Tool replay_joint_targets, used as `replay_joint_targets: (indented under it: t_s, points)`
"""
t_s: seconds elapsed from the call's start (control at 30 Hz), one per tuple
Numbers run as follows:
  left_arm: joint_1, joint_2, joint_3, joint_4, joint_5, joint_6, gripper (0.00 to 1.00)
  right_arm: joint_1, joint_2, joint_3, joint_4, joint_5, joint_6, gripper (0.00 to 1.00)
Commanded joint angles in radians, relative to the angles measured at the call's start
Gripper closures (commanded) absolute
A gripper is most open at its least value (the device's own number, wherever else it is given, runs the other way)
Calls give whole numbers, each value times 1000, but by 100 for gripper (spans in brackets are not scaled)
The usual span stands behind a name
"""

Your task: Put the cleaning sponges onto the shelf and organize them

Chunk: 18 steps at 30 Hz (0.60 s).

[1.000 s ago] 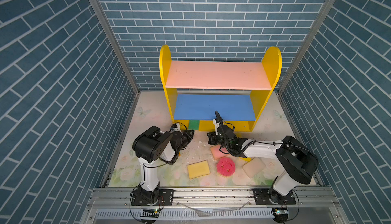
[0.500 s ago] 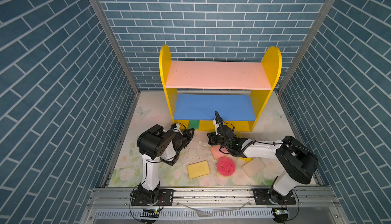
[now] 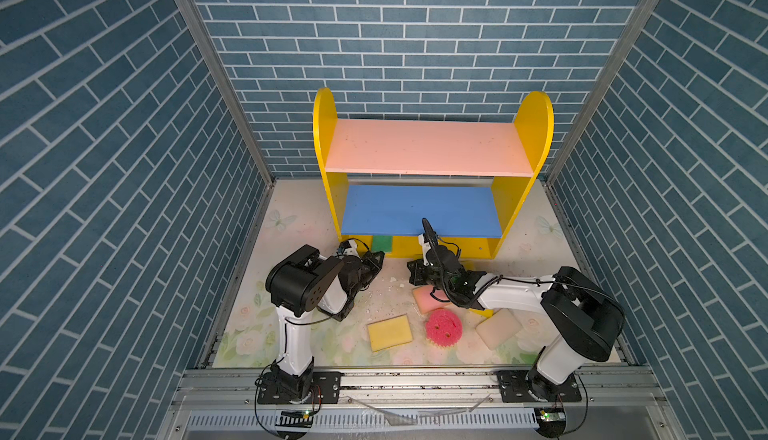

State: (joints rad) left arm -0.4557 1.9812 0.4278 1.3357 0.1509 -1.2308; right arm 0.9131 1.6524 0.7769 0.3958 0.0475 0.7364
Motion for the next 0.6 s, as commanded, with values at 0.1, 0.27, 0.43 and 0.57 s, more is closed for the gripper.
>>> replay_joint_targets:
  t_s: [0.1,0.27,0.43,0.57]
  points:
    - [1,-17,-17,-111,-13,39,100,-6,16,15,0,-8,12,100]
    - [1,-172,-52,-192,-12,70,100,-6,0,15,-22,-3,9,100]
    - [1,-478,-32,-520,16,193,100,-6,-30,5,-50,18,6,100]
    - [4,-749,-18,-862,-18,293,100,-5,-65,-28,-40,40,34,100]
